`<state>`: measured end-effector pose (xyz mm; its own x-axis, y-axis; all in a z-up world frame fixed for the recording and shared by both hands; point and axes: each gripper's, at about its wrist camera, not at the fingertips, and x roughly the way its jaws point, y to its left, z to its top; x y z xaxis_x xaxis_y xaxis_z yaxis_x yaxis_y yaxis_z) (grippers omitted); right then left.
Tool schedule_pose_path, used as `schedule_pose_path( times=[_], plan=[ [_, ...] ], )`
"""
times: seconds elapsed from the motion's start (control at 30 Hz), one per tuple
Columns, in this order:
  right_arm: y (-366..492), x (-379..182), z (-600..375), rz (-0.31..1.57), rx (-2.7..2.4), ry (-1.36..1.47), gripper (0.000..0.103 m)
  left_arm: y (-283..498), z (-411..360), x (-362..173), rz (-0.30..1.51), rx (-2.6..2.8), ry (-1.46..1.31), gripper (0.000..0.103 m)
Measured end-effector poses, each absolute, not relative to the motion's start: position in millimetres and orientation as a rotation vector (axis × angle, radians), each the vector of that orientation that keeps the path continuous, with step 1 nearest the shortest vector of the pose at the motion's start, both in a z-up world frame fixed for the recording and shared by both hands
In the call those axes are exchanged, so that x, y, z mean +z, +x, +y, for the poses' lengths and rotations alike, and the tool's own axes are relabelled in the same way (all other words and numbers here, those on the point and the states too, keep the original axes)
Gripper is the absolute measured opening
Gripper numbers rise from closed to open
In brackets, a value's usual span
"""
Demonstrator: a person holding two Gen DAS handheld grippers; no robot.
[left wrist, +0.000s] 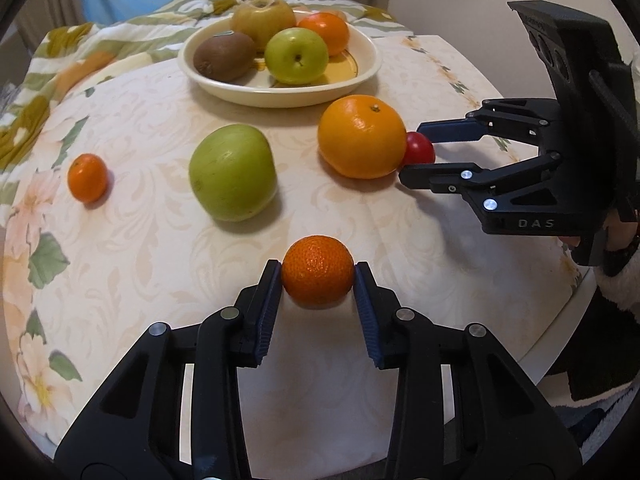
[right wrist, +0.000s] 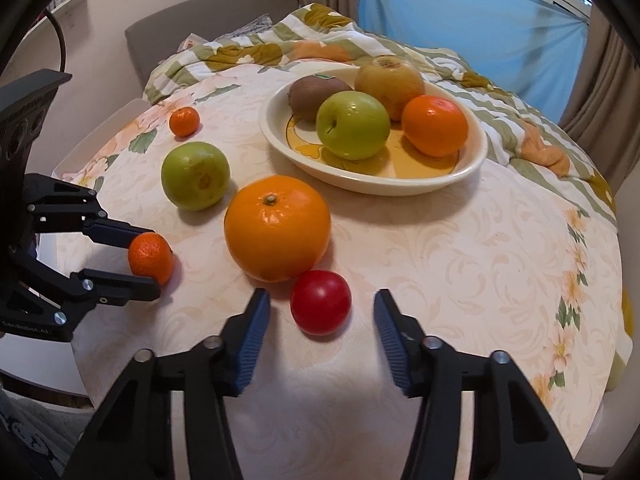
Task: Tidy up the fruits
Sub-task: 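Grasp the small tangerine with the left tool while the right tool grasps a red tomato, then carry the tangerine into the bowl and open the left tool while the right tool carries the tomato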
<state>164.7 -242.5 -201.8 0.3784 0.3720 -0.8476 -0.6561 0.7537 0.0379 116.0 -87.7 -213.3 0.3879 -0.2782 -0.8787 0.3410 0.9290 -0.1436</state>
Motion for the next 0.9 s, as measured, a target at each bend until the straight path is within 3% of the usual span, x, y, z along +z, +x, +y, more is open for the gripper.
schedule_pose_path(
  times=[0.1, 0.47, 0.9],
  plan=[
    [165, -203, -240, 0.974, 0.685, -0.349, 0.029, 114, -86, -213, 1.104, -0.381, 0.057, 0.044],
    [156, -188, -246, 0.951, 0.691, -0.343, 0.029, 107, -78, -198, 1.079, -0.341, 0.044, 0.044],
    [147, -116, -256, 0.871, 0.665, -0.294, 0.029, 105, -73, -124, 0.955, -0.287, 0.04, 0.044]
  ],
)
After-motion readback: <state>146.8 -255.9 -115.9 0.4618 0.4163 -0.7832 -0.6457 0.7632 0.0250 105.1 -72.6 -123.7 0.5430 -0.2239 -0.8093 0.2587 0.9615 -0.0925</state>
